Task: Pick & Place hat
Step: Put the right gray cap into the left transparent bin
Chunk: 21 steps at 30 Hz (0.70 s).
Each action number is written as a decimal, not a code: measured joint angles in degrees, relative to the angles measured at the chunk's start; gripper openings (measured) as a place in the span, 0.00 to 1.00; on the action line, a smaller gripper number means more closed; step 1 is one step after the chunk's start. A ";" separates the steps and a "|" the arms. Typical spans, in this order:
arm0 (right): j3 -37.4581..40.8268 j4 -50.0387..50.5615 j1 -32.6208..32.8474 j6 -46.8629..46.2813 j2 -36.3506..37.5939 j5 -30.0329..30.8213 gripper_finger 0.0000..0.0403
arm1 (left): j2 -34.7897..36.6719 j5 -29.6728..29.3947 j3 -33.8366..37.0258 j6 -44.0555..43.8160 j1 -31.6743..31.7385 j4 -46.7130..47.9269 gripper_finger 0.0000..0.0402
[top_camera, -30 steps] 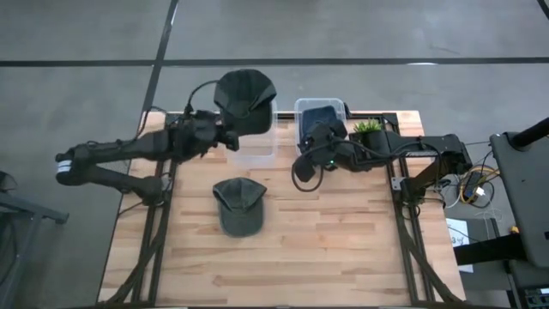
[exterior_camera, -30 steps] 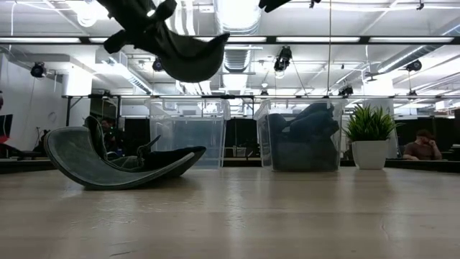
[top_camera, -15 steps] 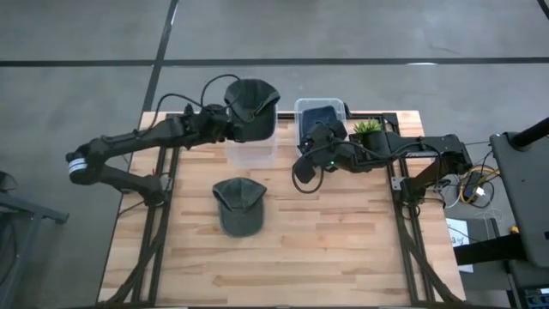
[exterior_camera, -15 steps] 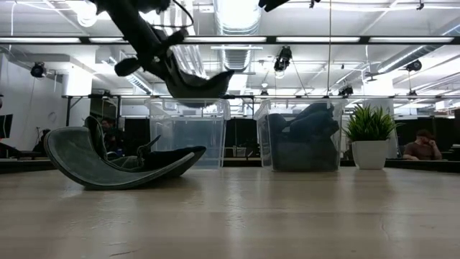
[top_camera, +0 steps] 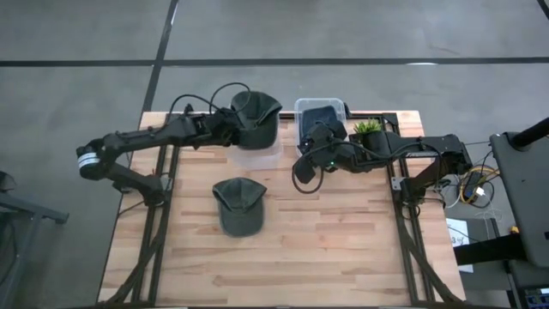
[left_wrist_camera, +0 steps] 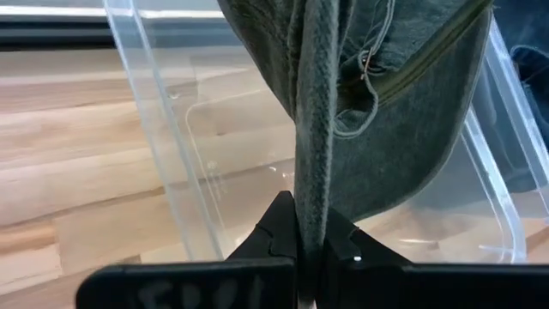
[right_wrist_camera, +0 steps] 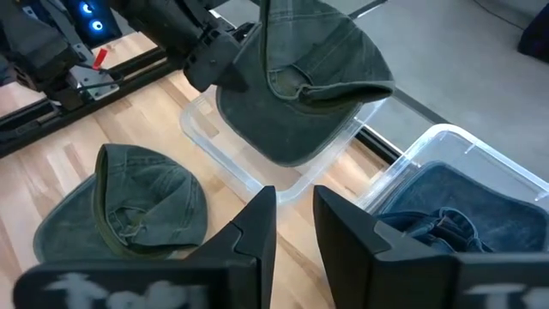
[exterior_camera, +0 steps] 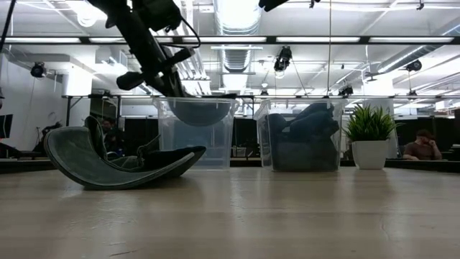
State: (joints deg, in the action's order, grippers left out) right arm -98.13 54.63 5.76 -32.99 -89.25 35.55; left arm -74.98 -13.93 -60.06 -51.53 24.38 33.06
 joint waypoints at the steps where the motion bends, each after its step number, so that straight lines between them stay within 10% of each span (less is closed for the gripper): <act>1: 0.00 0.00 0.00 0.00 0.00 0.00 0.20 | 0.00 0.38 -0.24 -0.12 0.00 0.70 0.01; 21: 0.05 0.00 -0.02 0.22 -0.02 0.04 0.17 | 0.20 2.75 -2.24 -3.37 -0.04 2.53 0.10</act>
State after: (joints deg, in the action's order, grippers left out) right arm -98.07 54.63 5.74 -32.77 -89.27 35.59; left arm -74.78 -11.18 -62.30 -54.90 24.34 35.59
